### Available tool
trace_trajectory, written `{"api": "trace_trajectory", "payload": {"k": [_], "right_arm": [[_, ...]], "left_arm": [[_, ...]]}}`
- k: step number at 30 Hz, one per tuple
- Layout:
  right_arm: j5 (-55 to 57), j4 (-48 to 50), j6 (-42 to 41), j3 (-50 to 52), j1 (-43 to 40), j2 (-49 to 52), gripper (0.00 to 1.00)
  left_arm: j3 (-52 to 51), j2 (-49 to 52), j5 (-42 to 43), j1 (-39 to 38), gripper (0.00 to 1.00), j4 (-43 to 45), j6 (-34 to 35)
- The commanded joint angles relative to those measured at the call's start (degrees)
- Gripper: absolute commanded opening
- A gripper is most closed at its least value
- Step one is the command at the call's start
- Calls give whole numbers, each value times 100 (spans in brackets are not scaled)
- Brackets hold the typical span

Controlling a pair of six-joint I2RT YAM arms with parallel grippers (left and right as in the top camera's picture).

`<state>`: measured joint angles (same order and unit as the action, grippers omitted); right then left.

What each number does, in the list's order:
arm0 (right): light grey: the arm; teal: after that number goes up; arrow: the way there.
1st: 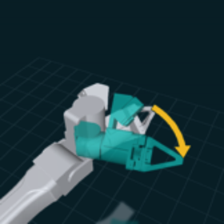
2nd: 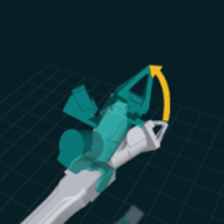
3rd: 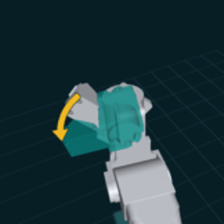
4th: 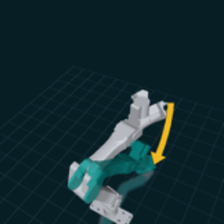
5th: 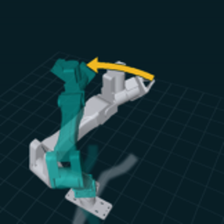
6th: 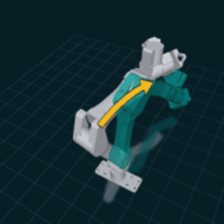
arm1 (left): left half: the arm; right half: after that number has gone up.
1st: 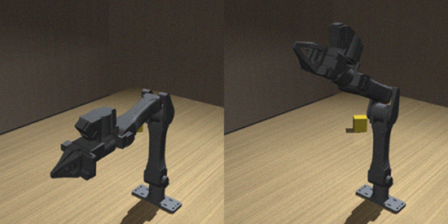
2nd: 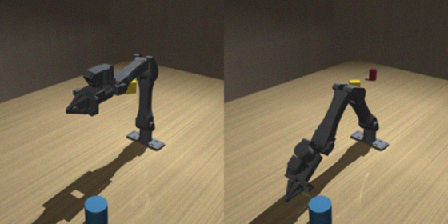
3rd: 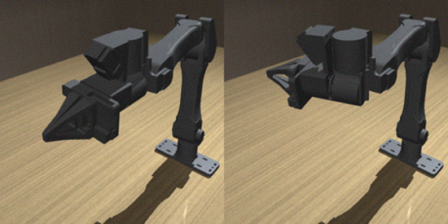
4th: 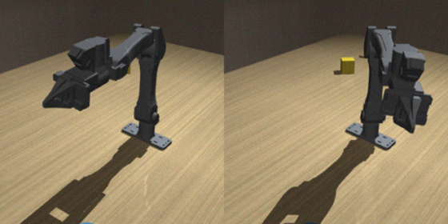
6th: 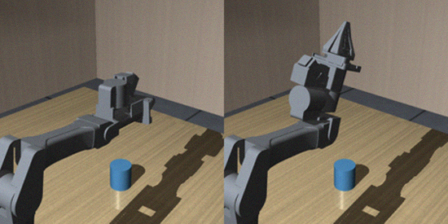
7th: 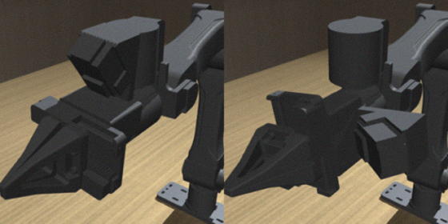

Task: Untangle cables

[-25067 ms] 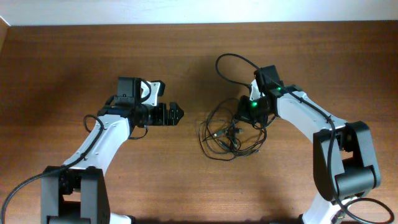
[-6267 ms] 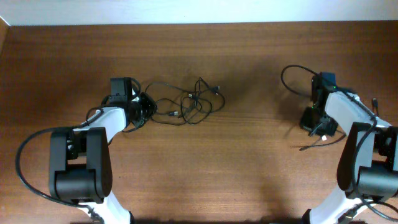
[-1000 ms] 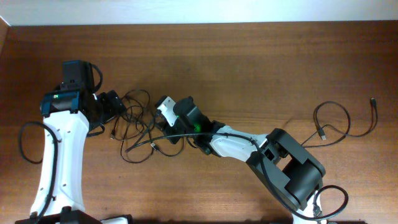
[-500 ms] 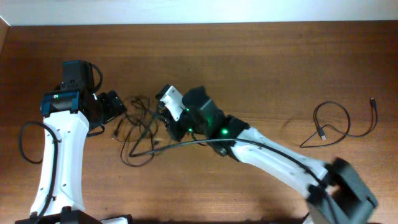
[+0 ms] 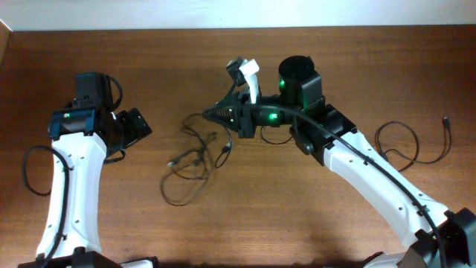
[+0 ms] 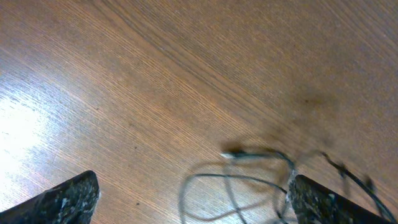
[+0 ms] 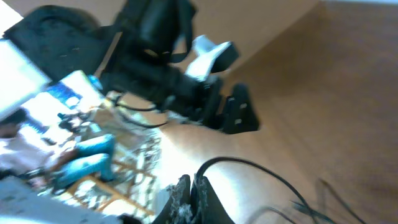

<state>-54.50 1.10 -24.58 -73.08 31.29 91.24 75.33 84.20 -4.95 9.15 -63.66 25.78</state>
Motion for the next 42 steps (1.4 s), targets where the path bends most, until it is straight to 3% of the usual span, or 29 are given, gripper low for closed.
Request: {"api": "trace_trajectory", "payload": {"k": [1,6,9,12,17,20,28,29,30,34,36,40,42], "right_arm": [[-1152,295,-350,-98,-72,-142,4],[-1163,269,-378,-98,-44,-140,4],[-588,-251,-380,-96,-96,-96,4],[678,-1453,-380,-98,-138,-81,4],[3250,-2785,-382,-96,-138,-76,4],[4212,-3228,-382,-96,-133,90,5],[4520,-3241,-404,-96,-138,680,9],[4590,-3241,-404,-96,-138,745,14],[4688,-3244,-400,-96,-138,789,27],[4861,-3370,-400,-101,-181,809,40],[4378,-3368,-398,-153,-208,741,62],[3488,-3300,-378,-214,-201,693,62],[3574,-3458,-387,-214,-157,769,49]], "left_arm": [[68,-66,-87,13,99,-7,68],[68,-66,-87,13,99,-7,70],[68,-66,-85,13,99,-7,70],[68,-66,-87,13,99,-9,70],[68,-66,-87,13,99,-9,70],[68,-66,-87,13,99,-7,70],[68,-66,-87,13,99,-7,70],[68,-66,-87,13,99,-7,70],[68,-66,-85,13,99,-9,70],[68,-66,-87,13,99,-7,68],[68,-66,-85,13,99,-7,68],[68,-66,-85,13,99,-7,68],[68,-66,-87,13,99,-7,68]]}}
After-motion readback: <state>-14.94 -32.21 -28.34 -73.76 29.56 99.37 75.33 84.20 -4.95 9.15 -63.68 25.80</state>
